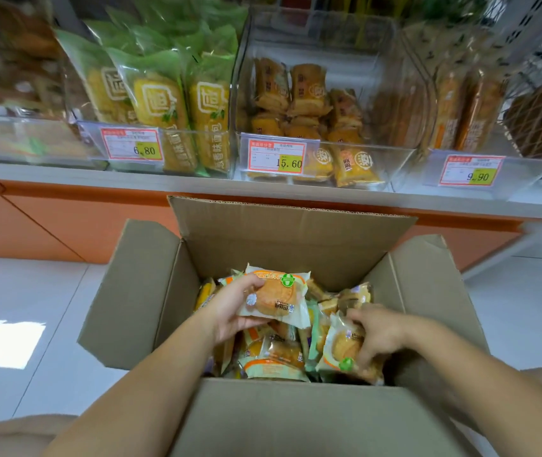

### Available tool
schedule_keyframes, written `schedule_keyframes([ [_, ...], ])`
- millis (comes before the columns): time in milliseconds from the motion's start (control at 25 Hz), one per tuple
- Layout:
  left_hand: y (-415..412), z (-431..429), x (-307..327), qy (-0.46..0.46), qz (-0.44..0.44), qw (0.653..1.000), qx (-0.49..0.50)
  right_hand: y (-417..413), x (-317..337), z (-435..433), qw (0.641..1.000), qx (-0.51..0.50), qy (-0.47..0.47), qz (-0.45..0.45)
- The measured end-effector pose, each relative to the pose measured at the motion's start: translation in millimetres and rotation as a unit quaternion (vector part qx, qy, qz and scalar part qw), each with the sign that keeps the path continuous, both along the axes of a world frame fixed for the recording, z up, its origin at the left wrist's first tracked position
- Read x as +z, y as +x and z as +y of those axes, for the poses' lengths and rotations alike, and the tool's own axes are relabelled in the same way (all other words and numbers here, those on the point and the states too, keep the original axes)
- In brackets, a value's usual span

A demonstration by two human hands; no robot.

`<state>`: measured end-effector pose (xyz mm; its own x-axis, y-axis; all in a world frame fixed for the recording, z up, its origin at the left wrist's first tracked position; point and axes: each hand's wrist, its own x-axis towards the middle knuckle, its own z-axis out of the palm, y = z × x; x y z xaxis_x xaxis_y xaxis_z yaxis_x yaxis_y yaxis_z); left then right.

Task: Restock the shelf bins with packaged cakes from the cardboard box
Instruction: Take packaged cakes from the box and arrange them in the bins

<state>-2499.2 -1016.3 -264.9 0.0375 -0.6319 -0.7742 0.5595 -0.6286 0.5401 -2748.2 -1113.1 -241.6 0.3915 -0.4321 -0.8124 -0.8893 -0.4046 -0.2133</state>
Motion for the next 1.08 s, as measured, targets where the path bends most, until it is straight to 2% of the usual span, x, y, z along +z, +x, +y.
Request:
schedule_keyframes([
  [80, -0.5, 2.1, 6.8, -0.026, 0.003, 1.0, -0.003, -4.1, 15.4, -8.6, 0.974, -0.172, 0.077, -0.128],
  [120, -1.0, 3.3, 10.1, -0.043, 0.0, 0.999, -0.011, -4.8, 22.3, -12.2, 0.958, -0.216, 0.079, -0.174],
  [280, 1.0, 6.8, 19.5, -0.094, -0.007, 0.995, -0.009, 0.7, 35.8, -6.1, 0.909, -0.298, 0.099, -0.273],
  [520, 8.4, 12.6, 36.5, -0.121, -0.021, 0.992, -0.001, 11.1, 40.3, 7.2, 0.775, -0.456, 0.217, -0.38],
  [640, 12.4, 18.4, 38.5, -0.12, -0.024, 0.992, 0.011, 19.2, 40.2, 13.0, 0.736, -0.487, 0.216, -0.417],
  [760, 13.5, 21.7, 44.8, -0.131, -0.051, 0.99, 0.008, 28.5, 43.8, 16.1, 0.722, -0.493, 0.2, -0.443],
  [920, 26.8, 22.5, 61.8, -0.153, -0.098, 0.983, -0.039, 45.5, 56.8, 17.2, 0.725, -0.462, 0.202, -0.468],
  [1080, 53.0, 29.3, 90.2, -0.165, -0.242, 0.941, -0.17, 66.8, 71.1, 13.2, 0.749, -0.394, 0.217, -0.487],
])
